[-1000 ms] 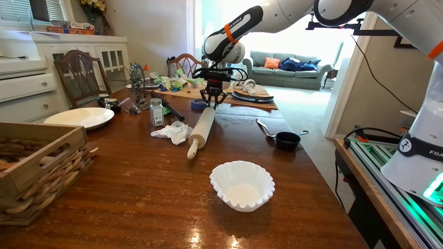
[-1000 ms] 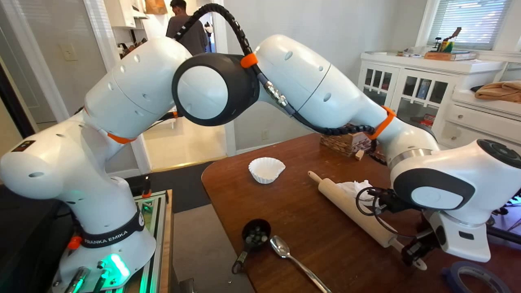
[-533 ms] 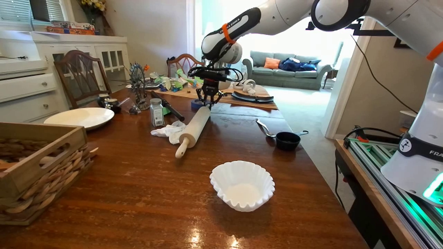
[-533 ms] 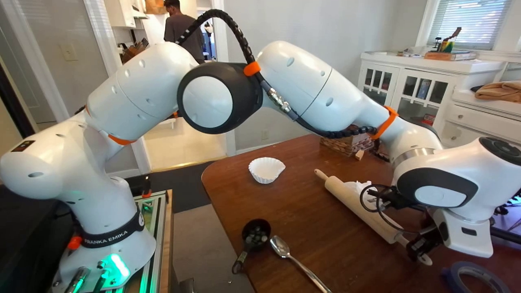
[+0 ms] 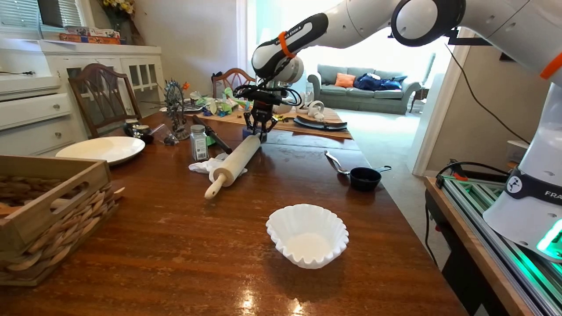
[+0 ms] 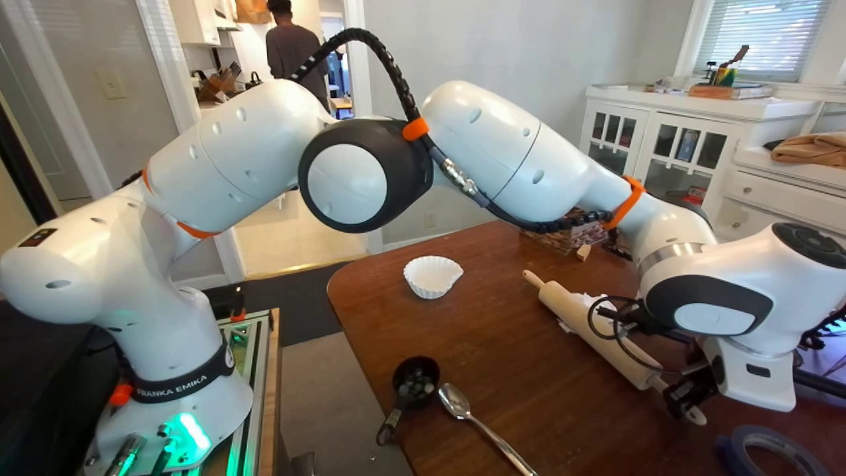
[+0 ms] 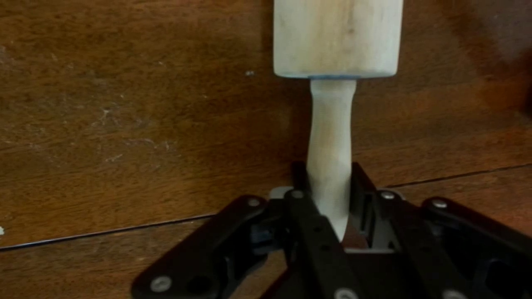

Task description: Move the rolling pin back and forth on the table.

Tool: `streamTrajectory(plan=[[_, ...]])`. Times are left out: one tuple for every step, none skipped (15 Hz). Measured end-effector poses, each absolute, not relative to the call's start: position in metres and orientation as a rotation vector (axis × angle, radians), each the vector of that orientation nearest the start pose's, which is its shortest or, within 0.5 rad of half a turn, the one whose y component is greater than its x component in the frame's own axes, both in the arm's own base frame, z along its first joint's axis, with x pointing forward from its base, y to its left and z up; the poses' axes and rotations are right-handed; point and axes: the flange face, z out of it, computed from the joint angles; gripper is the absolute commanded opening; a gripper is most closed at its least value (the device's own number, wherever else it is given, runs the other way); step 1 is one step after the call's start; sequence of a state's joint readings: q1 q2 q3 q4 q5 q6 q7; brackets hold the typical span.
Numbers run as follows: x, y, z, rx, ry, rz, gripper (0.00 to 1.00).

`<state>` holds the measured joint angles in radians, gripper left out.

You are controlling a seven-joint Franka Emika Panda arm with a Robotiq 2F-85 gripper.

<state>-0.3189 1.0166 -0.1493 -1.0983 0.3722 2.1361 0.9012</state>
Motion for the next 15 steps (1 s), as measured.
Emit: streamTrajectory(plan=[[0.714, -0.302, 0.201, -2.165, 1.998, 0.016, 0.07], [0.714, -0.303, 0.201, -2.164, 1.991, 0.017, 0.07], [0.713, -0.304, 0.2, -2.164, 1.98, 0.013, 0.07], [0.712, -0.305, 0.2, -2.166, 1.968, 0.004, 0.07], [0.71, -0.307, 0.199, -2.167, 1.954, -0.006, 0.07], [0.706, -0.309, 0.199, -2.171, 1.939, -0.015, 0.07], [0.702, -0.31, 0.199, -2.179, 1.921, -0.023, 0.07], [0.696, -0.312, 0.198, -2.188, 1.905, -0.027, 0.07], [0.69, -0.313, 0.198, -2.199, 1.889, -0.031, 0.07], [0.682, -0.315, 0.198, -2.212, 1.873, -0.031, 0.07], [0.674, -0.316, 0.198, -2.226, 1.86, -0.03, 0.07], [0.665, -0.318, 0.198, -2.24, 1.847, -0.029, 0.07], [0.655, -0.319, 0.197, -2.252, 1.836, -0.026, 0.07], [0.644, -0.321, 0.196, -2.261, 1.827, -0.021, 0.07], [0.635, -0.323, 0.196, -2.271, 1.818, -0.017, 0.07]])
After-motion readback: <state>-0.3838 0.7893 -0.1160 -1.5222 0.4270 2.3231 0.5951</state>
